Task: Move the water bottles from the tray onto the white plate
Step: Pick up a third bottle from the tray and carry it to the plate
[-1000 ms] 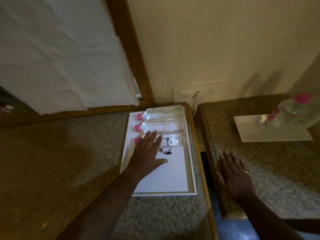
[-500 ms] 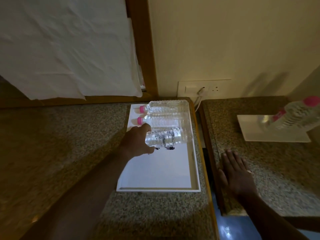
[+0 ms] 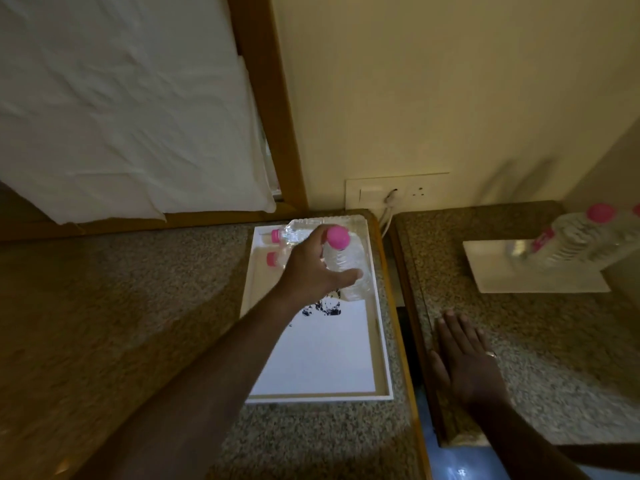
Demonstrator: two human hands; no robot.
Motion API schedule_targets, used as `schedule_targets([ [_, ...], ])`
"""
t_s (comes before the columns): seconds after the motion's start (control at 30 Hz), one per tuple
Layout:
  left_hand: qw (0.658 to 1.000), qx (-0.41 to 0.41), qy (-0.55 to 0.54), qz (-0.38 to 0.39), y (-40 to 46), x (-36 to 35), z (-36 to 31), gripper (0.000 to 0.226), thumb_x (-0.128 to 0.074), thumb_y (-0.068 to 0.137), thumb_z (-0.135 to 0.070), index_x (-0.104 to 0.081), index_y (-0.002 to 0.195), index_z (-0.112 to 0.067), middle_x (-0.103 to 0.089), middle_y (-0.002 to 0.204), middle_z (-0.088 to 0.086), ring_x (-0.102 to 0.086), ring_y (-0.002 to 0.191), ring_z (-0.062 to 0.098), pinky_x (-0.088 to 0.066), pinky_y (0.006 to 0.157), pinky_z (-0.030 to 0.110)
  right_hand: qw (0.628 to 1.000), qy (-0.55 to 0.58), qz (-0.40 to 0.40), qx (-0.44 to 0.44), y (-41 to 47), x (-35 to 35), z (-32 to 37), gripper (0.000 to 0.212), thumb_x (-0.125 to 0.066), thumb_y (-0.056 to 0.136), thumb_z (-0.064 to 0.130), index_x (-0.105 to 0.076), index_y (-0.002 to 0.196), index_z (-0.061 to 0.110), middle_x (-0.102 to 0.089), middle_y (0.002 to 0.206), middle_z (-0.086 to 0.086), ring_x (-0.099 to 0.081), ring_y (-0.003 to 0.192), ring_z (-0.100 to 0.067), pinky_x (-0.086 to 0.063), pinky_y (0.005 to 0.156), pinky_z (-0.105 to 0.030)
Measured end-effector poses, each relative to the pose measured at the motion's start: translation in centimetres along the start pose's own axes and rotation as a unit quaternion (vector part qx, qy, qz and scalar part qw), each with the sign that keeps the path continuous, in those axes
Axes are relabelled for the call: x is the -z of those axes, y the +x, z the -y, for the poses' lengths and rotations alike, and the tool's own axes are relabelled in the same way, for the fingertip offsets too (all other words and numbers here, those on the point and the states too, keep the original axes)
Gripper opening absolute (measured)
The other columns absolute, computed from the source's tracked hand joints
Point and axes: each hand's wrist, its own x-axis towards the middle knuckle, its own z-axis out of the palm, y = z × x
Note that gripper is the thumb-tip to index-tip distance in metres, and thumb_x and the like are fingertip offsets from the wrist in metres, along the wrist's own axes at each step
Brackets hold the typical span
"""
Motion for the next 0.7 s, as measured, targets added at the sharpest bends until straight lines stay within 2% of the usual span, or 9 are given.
schedule_targets([
  [0.07, 1.0, 0.015, -0.015, -0.007, -0.3, -1.7, 0.1, 0.066, -0.09, 0.064, -0.033, -0.056, 0.12, -0.029, -0.066, 0.112, -0.006, -0.063, 0.105, 0.017, -0.055, 0.091, 0.042, 1.0, 0.001, 0.0, -0.001, -0.1, -0.1, -0.2, 0.073, -0.019, 0.098, 0.058, -0.043, 0.144, 0.007, -0.034, 0.154, -0.015, -0.023, 0.145, -0.033, -0.021, 0.114, -0.055],
  [0.2, 0.999, 0.025, 0.014, -0.029, 0.5, -2.3, -0.8, 0.063, -0.09, 0.061, -0.04, -0.057, 0.114, -0.033, -0.068, 0.11, -0.006, -0.065, 0.102, 0.018, -0.057, 0.087, 0.044, 1.0, 0.001, 0.006, -0.003, -0.1, 0.4, -0.2, 0.067, -0.035, 0.093, 0.049, -0.047, 0.142, 0.004, -0.038, 0.151, -0.018, -0.029, 0.142, -0.037, -0.025, 0.113, -0.057],
  [0.37, 0.997, 0.021, -0.008, -0.073, 1.8, -2.8, -4.2, 0.06, -0.089, 0.058, -0.046, -0.065, 0.109, -0.027, -0.073, 0.1, -0.006, -0.069, 0.094, 0.014, -0.058, 0.084, 0.045, 1.0, -0.008, 0.015, 0.0, -0.4, 1.1, -1.1, 0.068, -0.035, 0.095, 0.053, -0.043, 0.144, 0.007, -0.035, 0.154, -0.015, -0.028, 0.143, -0.035, -0.023, 0.114, -0.056],
  [0.43, 0.997, -0.007, -0.019, -0.08, 2.7, -4.1, -6.4, 0.057, -0.087, 0.057, -0.049, -0.065, 0.106, -0.029, -0.074, 0.096, -0.01, -0.069, 0.09, 0.01, -0.058, 0.079, 0.038, 1.0, -0.007, 0.016, -0.007, -0.7, 1.3, -1.8, 0.07, -0.035, 0.095, 0.057, -0.042, 0.145, 0.009, -0.035, 0.154, -0.014, -0.028, 0.143, -0.034, -0.022, 0.114, -0.055],
  [0.53, 0.997, -0.053, -0.03, -0.057, 4.6, -7.2, -9.5, 0.051, -0.087, 0.058, -0.045, -0.064, 0.102, -0.036, -0.072, 0.089, -0.023, -0.067, 0.081, -0.006, -0.051, 0.067, 0.014, 1.0, -0.011, 0.015, -0.023, -1.1, 1.4, -2.9, 0.072, -0.03, 0.096, 0.061, -0.04, 0.147, 0.011, -0.031, 0.156, -0.012, -0.023, 0.145, -0.031, -0.019, 0.117, -0.053],
  [0.57, 0.997, -0.062, -0.026, -0.044, 5.3, -8.7, -10.5, 0.052, -0.088, 0.057, -0.044, -0.064, 0.103, -0.035, -0.072, 0.089, -0.021, -0.066, 0.08, -0.007, -0.05, 0.066, 0.013, 0.999, -0.011, 0.014, -0.032, -1.3, 1.5, -3.5, 0.073, -0.027, 0.096, 0.062, -0.038, 0.148, 0.011, -0.028, 0.158, -0.012, -0.019, 0.146, -0.03, -0.016, 0.118, -0.051],
  [0.7, 0.997, -0.069, -0.006, 0.015, 8.0, -15.9, -12.6, 0.063, -0.089, 0.058, -0.044, -0.064, 0.112, -0.023, -0.073, 0.103, -0.002, -0.069, 0.093, 0.017, -0.057, 0.081, 0.038, 0.999, -0.014, 0.01, -0.045, -2.4, 1.9, -5.7, 0.072, -0.025, 0.098, 0.063, -0.033, 0.15, 0.014, -0.026, 0.159, -0.01, -0.013, 0.147, -0.026, -0.01, 0.119, -0.048],
])
